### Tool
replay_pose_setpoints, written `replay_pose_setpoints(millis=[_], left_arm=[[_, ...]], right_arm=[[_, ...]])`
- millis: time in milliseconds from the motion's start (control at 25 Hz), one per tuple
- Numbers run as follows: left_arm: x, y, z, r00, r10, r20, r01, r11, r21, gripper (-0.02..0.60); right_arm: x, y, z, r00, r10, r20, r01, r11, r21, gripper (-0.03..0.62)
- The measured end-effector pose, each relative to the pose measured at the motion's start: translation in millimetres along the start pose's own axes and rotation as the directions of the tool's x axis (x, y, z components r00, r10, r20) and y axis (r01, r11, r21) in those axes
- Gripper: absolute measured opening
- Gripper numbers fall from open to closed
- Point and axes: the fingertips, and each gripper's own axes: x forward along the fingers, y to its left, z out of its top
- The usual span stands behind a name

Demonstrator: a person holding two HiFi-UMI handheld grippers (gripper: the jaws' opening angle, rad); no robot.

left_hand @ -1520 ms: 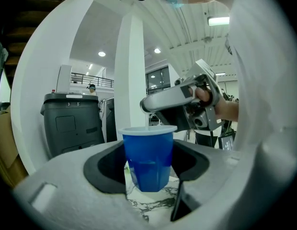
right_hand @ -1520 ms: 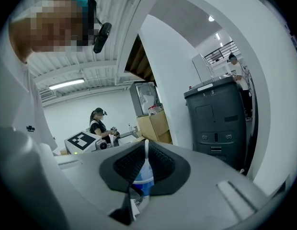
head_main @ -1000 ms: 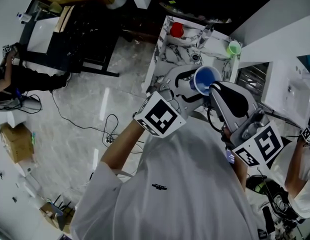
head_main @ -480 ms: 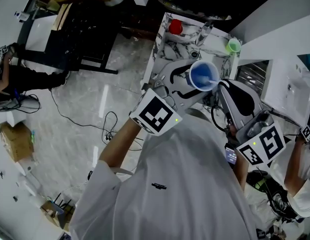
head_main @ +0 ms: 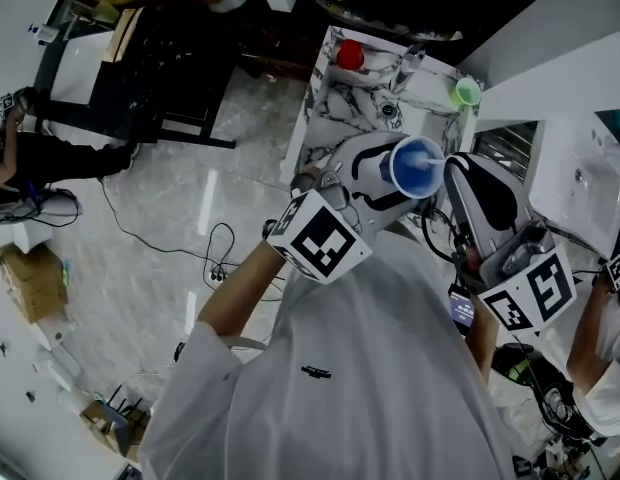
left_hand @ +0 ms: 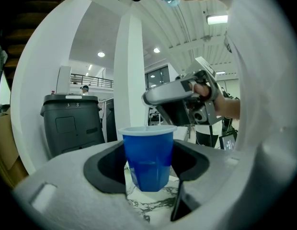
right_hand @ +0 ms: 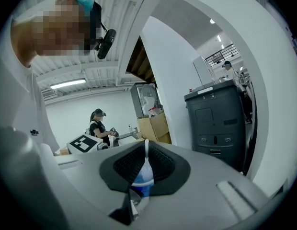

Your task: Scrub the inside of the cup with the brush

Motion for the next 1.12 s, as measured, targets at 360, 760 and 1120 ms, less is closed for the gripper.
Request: replay_pose_setpoints(millis=[360,760,1120], left_arm=[[8,-18,-8,0.999,-0.026,-0.024,0.026,1.0,0.01,0.274],[6,-10,-9,1.0,-0.007,-0.005,0.007,0.999,-0.037,0.275],[2,2,-5,1.0,0.015,0.001,-0.015,0.999,-0.038,0.274]], right_arm=[[1,10,10,0.999,0.042,0.03,-0.042,0.999,-0.004,0.026],[3,34,8,0.994,0.105,0.01,-0.105,0.994,-0.007,0.026],[1,25,1,0.997,0.068,-0.029,-0.069,0.997,-0.033,0.025]])
